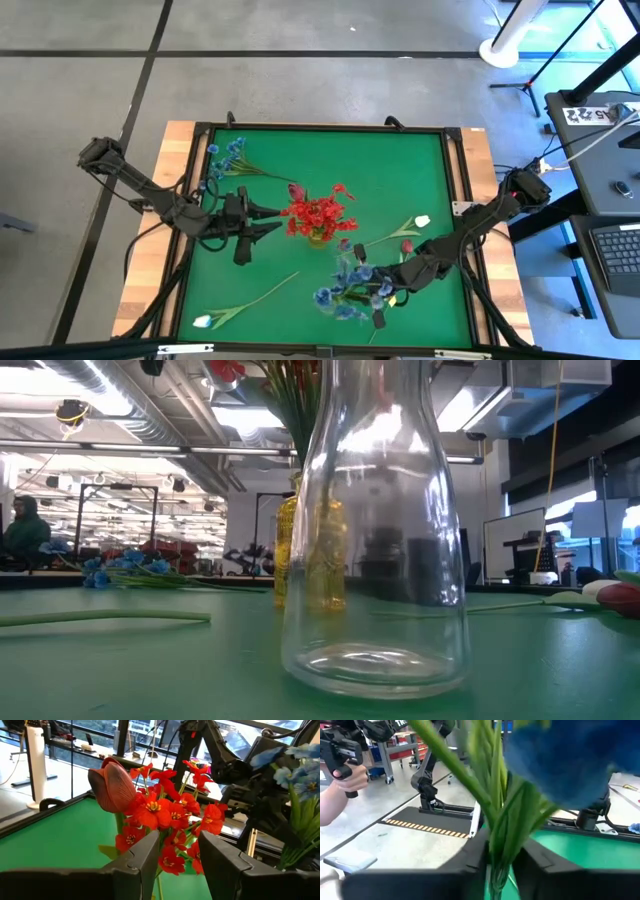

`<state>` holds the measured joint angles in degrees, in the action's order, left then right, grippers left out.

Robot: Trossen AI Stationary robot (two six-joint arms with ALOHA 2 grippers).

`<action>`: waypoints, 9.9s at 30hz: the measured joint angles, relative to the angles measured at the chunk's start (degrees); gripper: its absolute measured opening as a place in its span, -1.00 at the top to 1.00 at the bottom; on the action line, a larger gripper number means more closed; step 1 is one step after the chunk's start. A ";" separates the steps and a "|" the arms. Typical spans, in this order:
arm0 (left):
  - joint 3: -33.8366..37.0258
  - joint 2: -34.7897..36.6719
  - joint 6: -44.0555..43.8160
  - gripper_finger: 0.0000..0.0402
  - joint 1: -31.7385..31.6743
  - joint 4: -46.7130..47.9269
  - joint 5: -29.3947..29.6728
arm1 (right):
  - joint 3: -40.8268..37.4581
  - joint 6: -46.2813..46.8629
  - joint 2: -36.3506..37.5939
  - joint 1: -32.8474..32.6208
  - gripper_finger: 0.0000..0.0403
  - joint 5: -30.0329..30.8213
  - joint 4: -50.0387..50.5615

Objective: Sort flowers into vase by color
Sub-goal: Put the right blue flowers into the transparent vase, then put the dark red tulip into the yellow vase

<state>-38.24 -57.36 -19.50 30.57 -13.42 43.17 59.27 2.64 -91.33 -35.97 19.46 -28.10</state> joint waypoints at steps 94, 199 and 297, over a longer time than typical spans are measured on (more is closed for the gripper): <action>0.02 -0.01 -14.95 0.33 0.00 20.20 -0.01 | -23.89 73.36 27.70 -3.82 -0.73 9.48 70.02; 0.00 -0.01 -12.33 0.33 -0.01 17.22 0.01 | -0.75 -14.13 13.58 8.61 1.00 11.88 3.82; 0.00 -0.02 -11.81 0.33 -0.02 17.24 -0.67 | -0.84 -14.89 12.26 17.20 1.00 -3.65 -4.22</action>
<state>-38.24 -57.39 -31.31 30.55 3.81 42.50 58.42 -12.25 -79.07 -18.76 15.81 -32.31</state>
